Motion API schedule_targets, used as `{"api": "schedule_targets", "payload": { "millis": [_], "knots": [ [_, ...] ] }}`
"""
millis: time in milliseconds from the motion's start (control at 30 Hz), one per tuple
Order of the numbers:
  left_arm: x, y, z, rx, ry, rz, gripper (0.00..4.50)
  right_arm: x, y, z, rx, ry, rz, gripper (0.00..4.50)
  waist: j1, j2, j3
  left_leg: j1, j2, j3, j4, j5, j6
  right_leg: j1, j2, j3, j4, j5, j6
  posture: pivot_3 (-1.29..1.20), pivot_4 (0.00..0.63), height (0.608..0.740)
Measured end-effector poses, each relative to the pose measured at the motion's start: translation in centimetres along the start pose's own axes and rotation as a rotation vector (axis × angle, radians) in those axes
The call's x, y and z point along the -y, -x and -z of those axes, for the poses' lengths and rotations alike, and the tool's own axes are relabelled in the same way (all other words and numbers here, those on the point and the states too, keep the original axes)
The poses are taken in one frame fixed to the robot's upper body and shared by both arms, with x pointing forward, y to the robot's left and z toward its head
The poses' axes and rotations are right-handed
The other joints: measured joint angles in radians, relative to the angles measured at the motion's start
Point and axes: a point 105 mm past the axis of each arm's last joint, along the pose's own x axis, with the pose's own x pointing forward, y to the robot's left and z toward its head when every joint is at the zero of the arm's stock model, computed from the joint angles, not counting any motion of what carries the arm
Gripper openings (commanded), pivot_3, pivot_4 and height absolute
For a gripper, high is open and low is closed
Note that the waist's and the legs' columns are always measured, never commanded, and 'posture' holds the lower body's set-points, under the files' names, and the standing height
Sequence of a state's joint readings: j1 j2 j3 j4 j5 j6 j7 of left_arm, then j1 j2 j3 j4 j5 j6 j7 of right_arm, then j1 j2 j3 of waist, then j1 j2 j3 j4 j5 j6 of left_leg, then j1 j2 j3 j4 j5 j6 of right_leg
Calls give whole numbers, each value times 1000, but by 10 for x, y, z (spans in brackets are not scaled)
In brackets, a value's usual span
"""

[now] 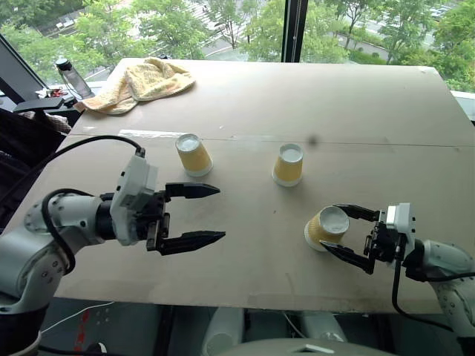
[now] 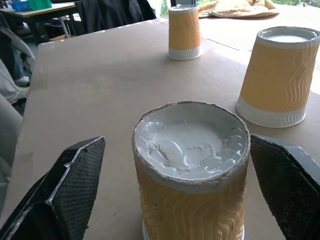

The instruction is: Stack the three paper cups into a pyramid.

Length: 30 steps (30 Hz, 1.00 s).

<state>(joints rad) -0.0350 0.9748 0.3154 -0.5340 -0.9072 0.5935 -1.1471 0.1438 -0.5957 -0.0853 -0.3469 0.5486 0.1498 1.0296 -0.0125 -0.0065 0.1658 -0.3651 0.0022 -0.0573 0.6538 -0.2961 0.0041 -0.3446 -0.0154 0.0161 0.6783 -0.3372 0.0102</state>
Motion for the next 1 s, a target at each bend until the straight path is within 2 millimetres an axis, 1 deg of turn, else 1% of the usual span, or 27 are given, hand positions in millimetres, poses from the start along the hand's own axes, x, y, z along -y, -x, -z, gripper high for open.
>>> {"api": "schedule_targets", "payload": {
  "millis": [67,100,133,200,233,300,433,633,733,833,900,933,967,1000],
  "knots": [
    [0,1,0,0,-2,-3,4500,2,-2,-2,15,2,11,4467,0,0,0,0,0,0,0,0,0,0,0,0,0,0,0,0,150,740],
    [0,1,-1,1,-7,-6,4500,3,-3,-4,22,7,11,3945,-1,0,0,0,0,0,0,0,0,0,0,0,0,0,0,0,150,740],
    [0,2,-1,1,-8,-7,4500,3,-3,-4,22,8,10,3631,-1,0,0,0,0,0,0,0,0,0,0,0,0,0,0,0,150,740],
    [0,3,-2,2,-9,-14,4500,5,-4,-4,20,14,9,2685,-1,0,0,0,0,0,0,0,0,0,0,0,0,0,0,0,150,740],
    [-1,4,-2,2,-11,-17,4500,6,-4,-4,17,17,10,2304,-1,0,0,0,0,0,0,0,0,0,0,0,0,0,0,0,150,740],
    [0,4,-2,5,-8,-18,4500,6,-4,-4,13,22,10,2227,-1,0,0,0,0,0,0,0,0,0,0,0,0,0,0,0,150,740],
    [1,5,0,4,12,-14,4500,7,-6,-5,9,31,10,2227,-1,0,0,0,0,0,0,0,0,0,0,0,0,0,0,0,150,740],
    [4,5,1,7,23,-4,4500,21,-11,-15,23,60,33,2227,-1,0,0,0,0,0,0,0,0,0,0,0,0,0,0,0,150,740],
    [4,5,2,5,27,-3,4500,26,-9,-8,6,29,52,2227,1,0,0,-1,0,0,0,0,-1,0,0,0,0,0,0,0,150,740],
    [6,5,3,3,28,0,4500,28,-7,-6,-9,29,49,2227,0,0,0,0,0,0,0,0,-1,0,0,0,0,0,0,0,150,740],
    [7,4,3,1,28,5,4500,28,-6,-6,-17,27,47,3248,1,0,0,0,0,0,0,0,0,0,0,0,0,0,0,0,150,740],
    [8,4,3,-1,30,6,4500,29,-5,-6,-19,22,49,3494,1,0,0,0,0,0,0,0,0,0,0,0,0,0,0,0,150,740],
    [8,4,4,-1,30,6,4500,29,-3,-2,-36,5,56,4070,2,0,0,-1,0,0,0,0,0,0,0,0,0,0,0,0,150,740],
    [8,4,4,-1,32,5,4500,29,-2,1,-49,-12,62,4443,2,0,0,-1,0,0,0,0,0,0,0,0,0,0,0,0,150,740]
  ]
}}
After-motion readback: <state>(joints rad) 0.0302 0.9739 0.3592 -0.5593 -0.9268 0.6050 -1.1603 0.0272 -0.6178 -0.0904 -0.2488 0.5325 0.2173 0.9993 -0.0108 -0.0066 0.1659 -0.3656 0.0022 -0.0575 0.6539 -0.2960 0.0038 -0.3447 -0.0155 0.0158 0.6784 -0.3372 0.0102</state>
